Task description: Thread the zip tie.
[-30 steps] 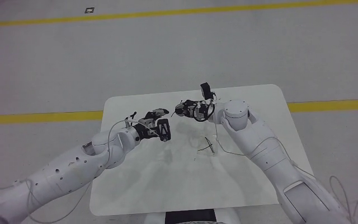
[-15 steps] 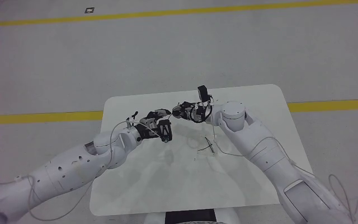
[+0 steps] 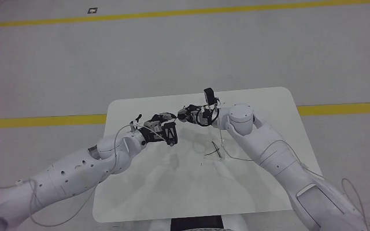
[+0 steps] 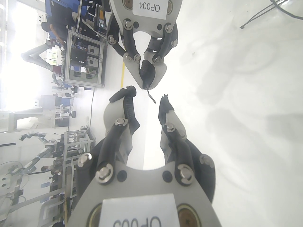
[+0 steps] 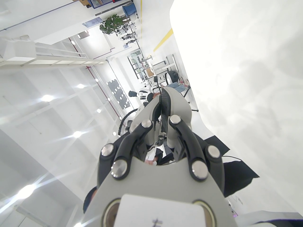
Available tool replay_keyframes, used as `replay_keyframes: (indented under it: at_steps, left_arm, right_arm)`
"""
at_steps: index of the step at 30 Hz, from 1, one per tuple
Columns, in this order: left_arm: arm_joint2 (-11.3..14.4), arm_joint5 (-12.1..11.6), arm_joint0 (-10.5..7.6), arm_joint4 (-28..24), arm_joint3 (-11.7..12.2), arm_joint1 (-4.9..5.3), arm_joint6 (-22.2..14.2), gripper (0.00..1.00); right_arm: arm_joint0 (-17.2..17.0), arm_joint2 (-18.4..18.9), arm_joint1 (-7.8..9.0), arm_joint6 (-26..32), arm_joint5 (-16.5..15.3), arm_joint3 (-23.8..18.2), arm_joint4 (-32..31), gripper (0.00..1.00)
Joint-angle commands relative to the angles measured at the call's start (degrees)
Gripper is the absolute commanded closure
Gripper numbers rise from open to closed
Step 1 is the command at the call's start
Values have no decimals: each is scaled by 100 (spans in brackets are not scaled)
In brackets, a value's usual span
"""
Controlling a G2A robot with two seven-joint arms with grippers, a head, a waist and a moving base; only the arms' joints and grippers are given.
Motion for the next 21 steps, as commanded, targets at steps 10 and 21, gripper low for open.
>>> replay_keyframes:
  at_steps: [10,21]
  left_arm:
    - [0,17,13,0,39,-36,69,81]
    - [0,-21,12,0,55,-77,103,87]
  right_arm:
    - [59,-176,106,-35,0,-59,310,100]
    - [175,-384,156,-119,0,-35,574,100]
